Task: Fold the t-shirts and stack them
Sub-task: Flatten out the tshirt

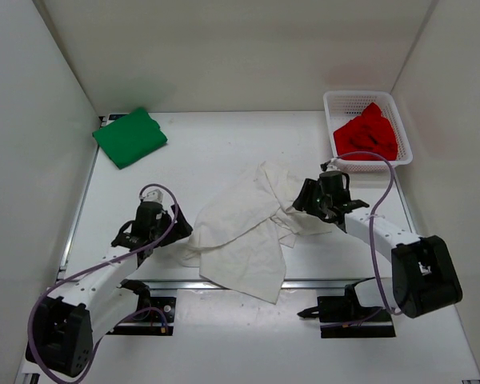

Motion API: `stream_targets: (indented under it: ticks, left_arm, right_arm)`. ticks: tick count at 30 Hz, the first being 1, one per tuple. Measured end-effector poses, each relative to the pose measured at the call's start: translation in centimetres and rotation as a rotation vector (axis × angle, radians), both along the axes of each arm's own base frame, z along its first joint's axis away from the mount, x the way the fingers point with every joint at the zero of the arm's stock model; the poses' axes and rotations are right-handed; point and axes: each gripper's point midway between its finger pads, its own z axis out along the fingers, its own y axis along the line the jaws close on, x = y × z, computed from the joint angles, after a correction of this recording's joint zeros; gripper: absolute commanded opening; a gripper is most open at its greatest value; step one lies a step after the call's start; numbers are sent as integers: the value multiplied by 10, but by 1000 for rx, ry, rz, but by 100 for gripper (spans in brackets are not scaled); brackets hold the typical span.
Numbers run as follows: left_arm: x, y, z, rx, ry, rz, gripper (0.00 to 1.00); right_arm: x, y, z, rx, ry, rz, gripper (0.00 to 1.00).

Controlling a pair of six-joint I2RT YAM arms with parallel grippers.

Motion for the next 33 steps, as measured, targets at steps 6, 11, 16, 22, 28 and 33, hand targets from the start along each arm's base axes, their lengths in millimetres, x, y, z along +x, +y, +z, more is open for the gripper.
stream_targets:
  ticks: [6, 11, 16, 22, 28, 33]
  left_arm:
    - [-3, -5, -19, -19, 35, -4, 89]
    - [3, -21, -22, -64, 33, -29, 61]
    - [1, -28, -25, -83, 53, -50, 63]
    - [0, -29, -19, -85, 41, -73, 84]
    - [-11, -7, -7, -2, 22, -29, 91]
    - [-12, -3, 2, 10, 18, -16, 94]
  right_arm:
    - [-1, 4, -24, -26, 56, 29, 49]
    - [4, 9, -31, -1, 62, 47, 49]
    - [10, 17, -24, 34, 29, 72, 51]
    - [13, 19, -17, 69, 10, 83, 51]
    - [20, 18, 4, 86, -38, 78, 51]
    - [27, 20, 10, 97, -50, 72, 52]
